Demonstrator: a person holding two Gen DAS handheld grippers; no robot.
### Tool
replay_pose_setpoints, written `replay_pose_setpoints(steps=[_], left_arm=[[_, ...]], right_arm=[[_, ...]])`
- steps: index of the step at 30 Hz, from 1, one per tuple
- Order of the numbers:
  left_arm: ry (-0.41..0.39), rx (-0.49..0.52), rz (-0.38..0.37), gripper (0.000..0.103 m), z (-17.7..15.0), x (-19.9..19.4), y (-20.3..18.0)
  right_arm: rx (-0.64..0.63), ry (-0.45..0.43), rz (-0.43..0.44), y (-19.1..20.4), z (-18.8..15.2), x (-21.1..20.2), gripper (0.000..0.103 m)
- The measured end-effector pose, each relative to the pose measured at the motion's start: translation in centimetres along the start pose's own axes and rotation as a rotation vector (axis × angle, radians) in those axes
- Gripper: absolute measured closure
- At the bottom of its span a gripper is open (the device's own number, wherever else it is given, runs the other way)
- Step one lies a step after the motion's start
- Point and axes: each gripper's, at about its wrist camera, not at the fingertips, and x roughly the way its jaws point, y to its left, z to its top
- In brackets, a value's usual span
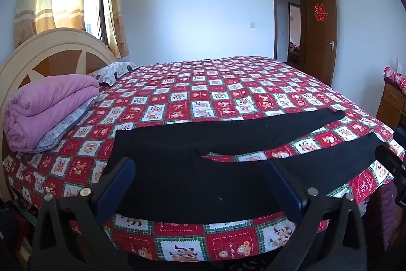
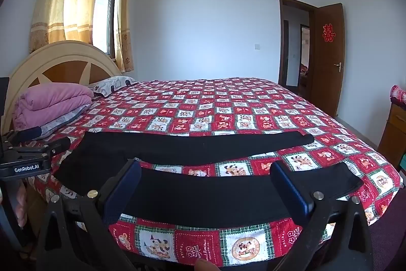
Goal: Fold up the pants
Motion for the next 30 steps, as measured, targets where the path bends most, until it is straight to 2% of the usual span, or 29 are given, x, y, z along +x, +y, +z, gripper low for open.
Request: replay_pose_setpoints(steps=[16, 24, 30], left_arm=[[0.035, -0.007, -0.001, 0.000, -1.0, 1.6, -0.4], [0.129, 0.007, 0.051, 0.000, -1.6, 7.6, 1.9], [0.228, 0.010, 0.151, 0.000, -1.1, 14.0, 6.2]], right_arm=[[-0.009, 0.030, -0.013, -0.1, -0.7, 1.5, 0.001], [-0.029, 0.126, -0.084, -1.9, -2.1, 5.9, 0.001], [-0.020, 0.193, -0.167, -7.2, -2.3, 10.7, 0.001]])
